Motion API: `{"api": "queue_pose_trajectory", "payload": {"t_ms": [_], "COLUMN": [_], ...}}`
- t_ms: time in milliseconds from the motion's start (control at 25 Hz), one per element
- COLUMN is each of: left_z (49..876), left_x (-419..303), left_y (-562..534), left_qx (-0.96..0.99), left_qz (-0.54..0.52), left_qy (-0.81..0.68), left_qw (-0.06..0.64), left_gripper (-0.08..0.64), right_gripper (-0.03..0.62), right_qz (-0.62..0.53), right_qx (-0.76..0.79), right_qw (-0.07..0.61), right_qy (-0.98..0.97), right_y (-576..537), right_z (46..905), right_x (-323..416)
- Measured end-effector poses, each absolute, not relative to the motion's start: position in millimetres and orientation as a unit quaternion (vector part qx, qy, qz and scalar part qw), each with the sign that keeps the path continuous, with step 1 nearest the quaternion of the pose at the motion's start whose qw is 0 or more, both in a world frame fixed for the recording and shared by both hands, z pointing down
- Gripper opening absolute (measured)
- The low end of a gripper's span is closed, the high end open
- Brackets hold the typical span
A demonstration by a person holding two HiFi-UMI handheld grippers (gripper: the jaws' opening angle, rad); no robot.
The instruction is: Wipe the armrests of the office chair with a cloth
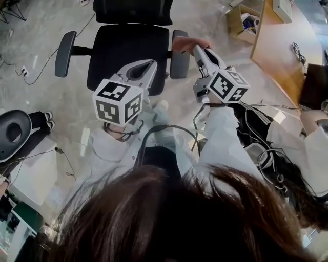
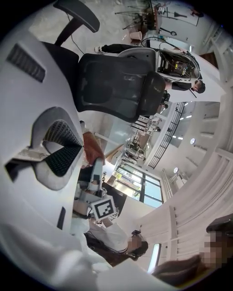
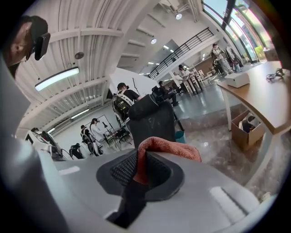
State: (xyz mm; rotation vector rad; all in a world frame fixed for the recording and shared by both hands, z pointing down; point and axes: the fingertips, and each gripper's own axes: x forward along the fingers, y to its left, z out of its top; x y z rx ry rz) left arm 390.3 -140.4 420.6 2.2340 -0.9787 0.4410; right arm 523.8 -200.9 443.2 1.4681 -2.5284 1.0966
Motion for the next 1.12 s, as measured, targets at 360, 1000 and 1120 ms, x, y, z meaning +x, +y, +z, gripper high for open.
{"api": "queue_pose_trajectory", "payload": {"t_ms": [360, 1000, 1120], "left_z": [453.5, 457.2, 455.2], "left_x": [348.5, 368.1, 370.7], "left_y": [-114.0, -112.0, -107.8], "left_qx": [0.829, 0.837, 0.839], "left_qz": [0.189, 0.184, 0.184], "left_qy": [-0.393, -0.375, -0.371], "left_qw": [0.350, 0.354, 0.354], "left_gripper": [0.002, 0.002, 0.002], "right_gripper": [0.038, 0.037, 0.038], "right_qz": [0.376, 0.581, 0.577], "right_qx": [0.474, 0.460, 0.450], "right_qw": [0.041, 0.100, 0.114], "right_qy": [-0.795, -0.664, -0.672], "right_y": [-282.5, -159.4, -136.2], "right_z": [512.5, 619.9, 616.0], "right_x": [510.2, 524.7, 517.8]}}
